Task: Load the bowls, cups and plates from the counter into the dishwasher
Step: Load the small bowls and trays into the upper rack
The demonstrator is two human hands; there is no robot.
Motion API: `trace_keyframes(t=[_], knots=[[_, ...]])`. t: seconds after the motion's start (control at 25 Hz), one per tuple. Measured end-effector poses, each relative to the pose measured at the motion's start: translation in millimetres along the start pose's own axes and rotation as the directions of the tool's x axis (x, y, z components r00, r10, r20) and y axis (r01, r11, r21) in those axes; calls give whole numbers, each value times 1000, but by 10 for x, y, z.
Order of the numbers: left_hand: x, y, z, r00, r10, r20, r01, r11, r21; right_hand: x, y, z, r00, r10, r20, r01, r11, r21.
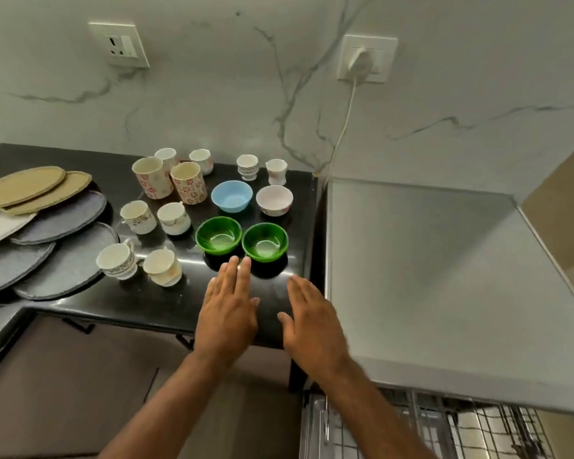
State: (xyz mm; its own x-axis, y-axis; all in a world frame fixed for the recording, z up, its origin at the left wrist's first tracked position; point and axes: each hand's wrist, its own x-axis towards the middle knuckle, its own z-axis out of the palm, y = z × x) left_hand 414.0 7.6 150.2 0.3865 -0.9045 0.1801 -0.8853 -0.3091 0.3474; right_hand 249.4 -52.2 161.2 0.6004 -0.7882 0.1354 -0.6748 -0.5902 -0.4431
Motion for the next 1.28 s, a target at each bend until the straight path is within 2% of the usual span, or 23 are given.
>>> trace_keyframes(t=[0.24,0.44,0.72,0.92,1.12,1.28], knots=[[739,-728,139,990,-55,133,39,992,117,1023,-208,463,994,-23,106,37,990,-136],[1142,-970,230,982,-69,175,35,981,190,1342,-90,662,970,-6,242,49,984,-171],[1240,-1039,171,984,-41,175,9,983,181,1427,-29,620,979,27,201,-5,994,-107],[1110,-933,122,996,-6,88,-7,990,143,1253,37,533,990,27,140,-13,995,-102],[833,-547,38,997,71,-6,-69,988,140,811,246,256,997,-2,79,14,989,-144],[430,-44,-29,991,134,1,-133,982,137,146,592,-35,1000,12,24,-8,983,-185]])
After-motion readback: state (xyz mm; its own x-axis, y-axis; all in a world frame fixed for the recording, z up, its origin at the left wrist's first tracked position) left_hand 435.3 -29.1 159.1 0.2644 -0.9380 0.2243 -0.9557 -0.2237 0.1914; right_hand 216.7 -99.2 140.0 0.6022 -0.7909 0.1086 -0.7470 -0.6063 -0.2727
